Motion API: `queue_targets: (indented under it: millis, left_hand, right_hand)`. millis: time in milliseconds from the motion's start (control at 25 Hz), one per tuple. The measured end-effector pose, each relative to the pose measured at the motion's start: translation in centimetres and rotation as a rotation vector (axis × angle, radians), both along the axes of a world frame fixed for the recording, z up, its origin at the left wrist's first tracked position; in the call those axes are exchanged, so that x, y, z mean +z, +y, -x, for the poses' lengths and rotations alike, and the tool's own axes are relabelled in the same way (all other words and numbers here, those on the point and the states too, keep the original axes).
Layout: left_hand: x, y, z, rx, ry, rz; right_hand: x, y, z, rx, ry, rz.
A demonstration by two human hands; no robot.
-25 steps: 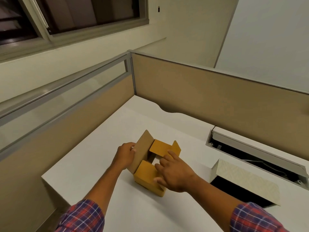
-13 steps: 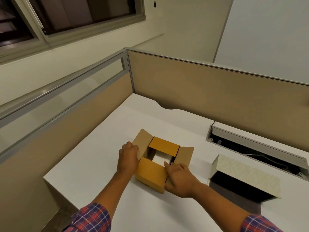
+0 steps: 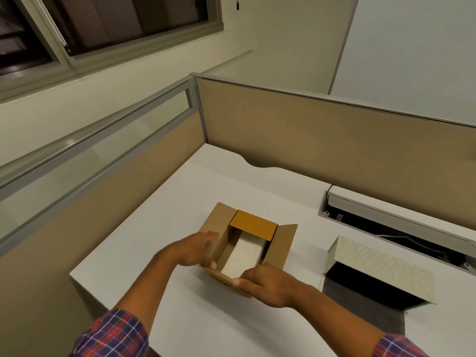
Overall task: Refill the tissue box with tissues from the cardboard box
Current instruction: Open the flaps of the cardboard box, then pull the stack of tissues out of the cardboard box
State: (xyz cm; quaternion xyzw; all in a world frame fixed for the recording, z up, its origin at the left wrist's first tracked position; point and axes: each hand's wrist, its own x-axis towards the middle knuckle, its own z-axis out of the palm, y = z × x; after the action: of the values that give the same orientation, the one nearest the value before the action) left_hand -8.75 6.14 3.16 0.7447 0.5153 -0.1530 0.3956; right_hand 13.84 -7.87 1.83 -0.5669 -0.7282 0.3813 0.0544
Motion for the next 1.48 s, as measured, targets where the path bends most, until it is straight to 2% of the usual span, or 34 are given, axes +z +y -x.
queue_targets:
  millis: [80, 160, 280, 520, 760, 1000, 1280, 1360, 1480]
  left_hand:
    - [-0.3, -0.9, -0.3, -0.121, 0.088, -0.039]
    - [-0.9, -1.6, -0.4, -0.154, 0.13, -0.081]
    - [-1.5, -2.3, -0.5, -0.145, 0.171, -0.137]
    - [-2.6, -2.8, -0.3, -0.123, 0.14, -0.186]
    - [-4.1, -2.5, 0.3, -0.095, 0.085, -0.192]
    - [-5.0, -2.5, 0.6, -0.058, 0.058, -0.198]
    - [-5.5, -2.6, 0.5, -0.035, 0.032, -0.243]
    - [-5.1, -2.5, 0.4, -0.059, 0.052, -0.233]
    - [-3.1, -2.5, -0.7, -0.102, 0.084, -0.267]
  right_hand:
    - [-0.6, 0.7, -0.1, -0.051, -0.112, -0.083]
    - [-1.1, 1.8, -0.6, -0.087, -0.225, -0.129]
    - [-1.9, 3.3, -1.4, -0.07, -0.424, -0.071]
    - [-1.6, 5.9, -3.5, -0.238, -0.379, -0.197]
    - [-3.0, 8.7, -5.2, -0.37, -0.296, -0.031]
    - [-4.4, 10.2, -6.1, -0.38, -0.251, 0.076]
    - [-5.1, 10.6, -7.0, -0.409, -0.107, 0.147]
    - [-5.0, 10.2, -7.1, -0.387, -0.13, 0.104]
    - [-4.9, 7.8, -6.5, -0.349, -0.218, -0.077]
